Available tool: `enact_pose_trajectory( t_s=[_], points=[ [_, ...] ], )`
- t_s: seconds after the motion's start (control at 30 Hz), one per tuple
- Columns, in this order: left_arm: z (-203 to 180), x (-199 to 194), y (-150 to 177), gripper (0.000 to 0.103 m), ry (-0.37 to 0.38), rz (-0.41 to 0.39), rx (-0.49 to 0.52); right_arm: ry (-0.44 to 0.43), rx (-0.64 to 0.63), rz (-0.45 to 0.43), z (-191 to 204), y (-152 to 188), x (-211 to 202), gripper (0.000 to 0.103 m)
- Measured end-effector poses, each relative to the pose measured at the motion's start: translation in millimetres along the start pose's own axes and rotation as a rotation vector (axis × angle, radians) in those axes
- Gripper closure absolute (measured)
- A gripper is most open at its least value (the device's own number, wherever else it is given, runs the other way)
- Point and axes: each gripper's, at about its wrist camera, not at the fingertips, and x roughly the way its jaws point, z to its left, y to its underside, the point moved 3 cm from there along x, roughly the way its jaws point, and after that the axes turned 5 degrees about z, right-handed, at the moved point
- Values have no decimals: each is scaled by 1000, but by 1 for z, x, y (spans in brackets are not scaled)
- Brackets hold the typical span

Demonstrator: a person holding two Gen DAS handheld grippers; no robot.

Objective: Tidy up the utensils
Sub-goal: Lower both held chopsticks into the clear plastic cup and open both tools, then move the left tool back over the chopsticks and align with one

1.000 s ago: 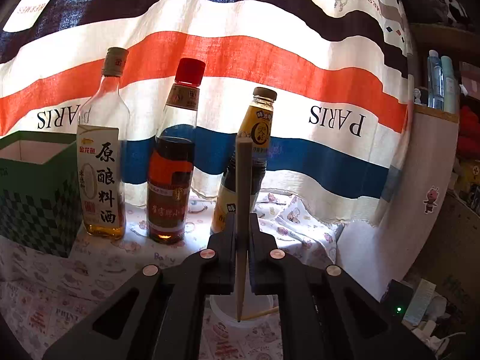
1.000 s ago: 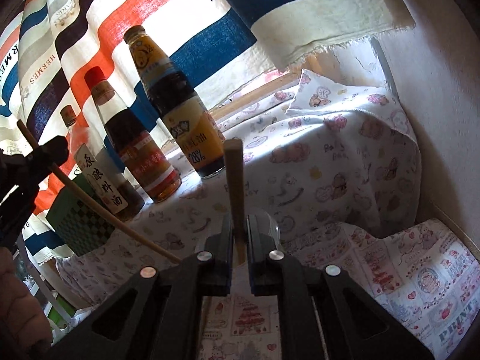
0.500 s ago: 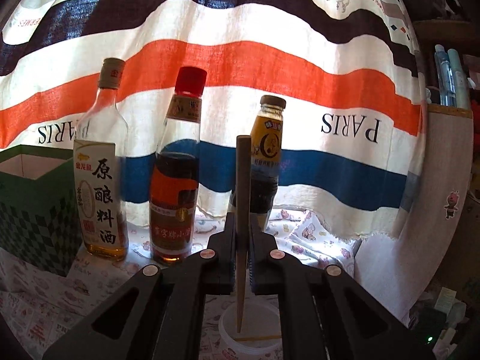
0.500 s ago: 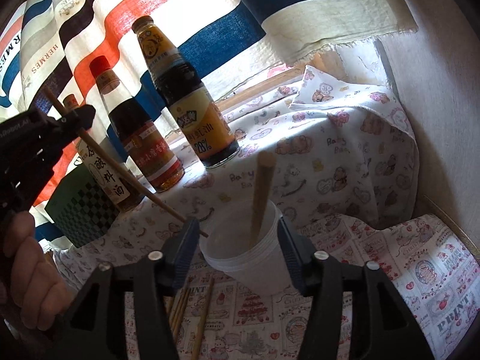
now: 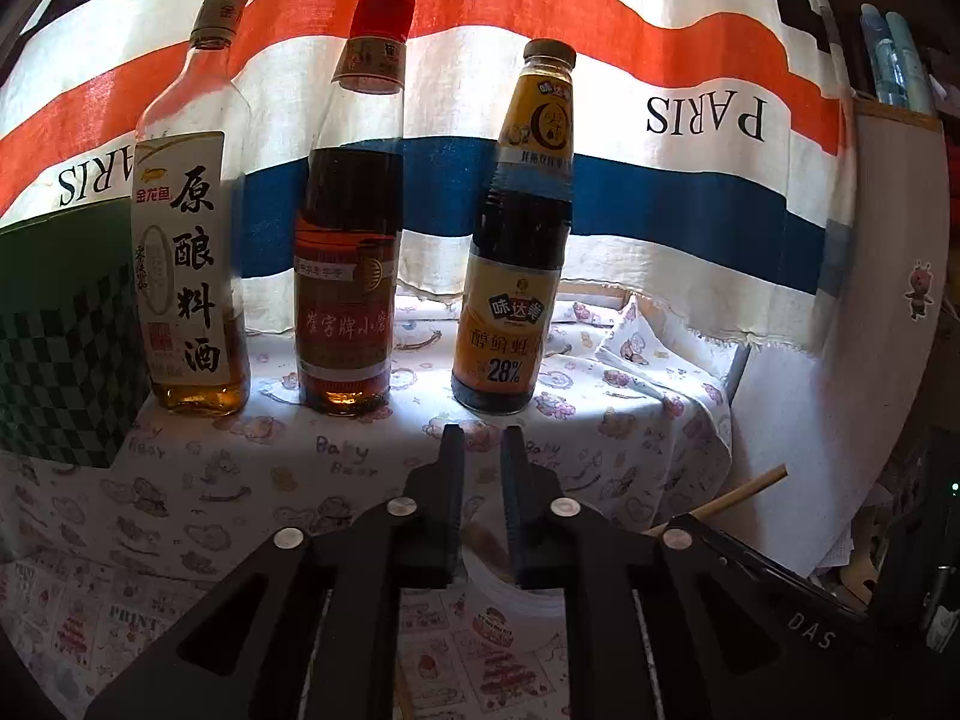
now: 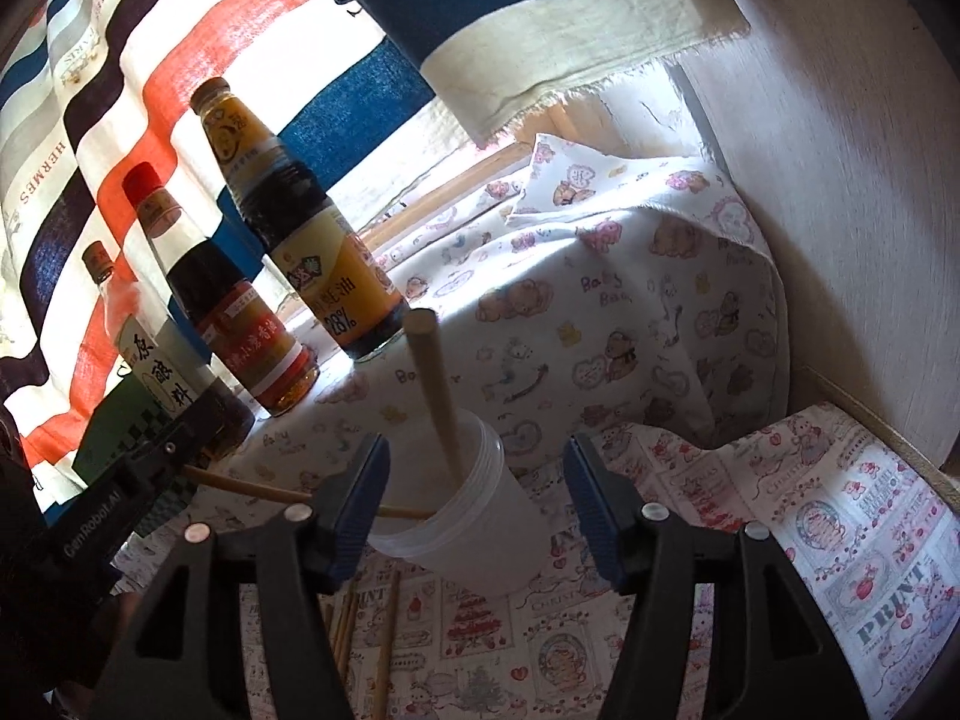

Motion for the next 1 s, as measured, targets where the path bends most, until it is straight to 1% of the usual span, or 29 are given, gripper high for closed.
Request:
enact_pose_trajectory(
  t_s=[0.03, 0.07, 0.13, 0.2, 0.23, 0.3, 0.33, 0.4, 0.43, 0.53, 0.6, 0.63, 0.7, 0.8, 0.93, 1.0],
  points=[
    [2, -6, 0, 75, 5, -6, 0, -13, -5, 13, 2, 1, 1, 44],
    [5, -14, -1, 70, 6, -19, 3, -33, -11, 35, 6, 3, 4, 44],
    [11, -33, -2, 56, -2, -49, 19, -65, -20, 88, 13, 10, 12, 42],
    [19, -51, -2, 47, -27, -81, 38, -52, -35, 118, 20, 17, 18, 42],
    [25, -58, -1, 45, -38, -85, 41, -44, -47, 122, 23, 20, 19, 42],
    [37, -72, 5, 44, -71, -75, 51, 4, -75, 106, 29, 23, 16, 42],
    [43, -77, 9, 43, -106, -68, 63, 29, -90, 90, 32, 24, 12, 42],
    [55, -87, 20, 39, -163, -55, 79, 65, -117, 93, 38, 25, 10, 42],
    [62, -92, 26, 37, -176, -48, 75, 73, -124, 104, 40, 26, 10, 42],
    [81, -105, 48, 35, -212, -21, 52, 50, -153, 148, 54, 34, 8, 42],
    [86, -113, 61, 34, -232, -31, 65, 46, -197, 140, 64, 41, 4, 42],
    [88, -117, 68, 32, -241, -40, 77, 51, -230, 126, 71, 46, 2, 42],
    [88, -123, 77, 29, -243, -51, 89, 59, -282, 99, 81, 56, -2, 41],
    [94, -128, 86, 26, -223, -66, 47, 72, -359, 74, 93, 67, -2, 41],
    [108, -125, 92, 22, -201, -29, -22, 113, -435, 33, 103, 77, -3, 40],
    [112, -123, 98, 19, -226, -17, -14, 116, -455, 30, 107, 81, -3, 40]
  ],
)
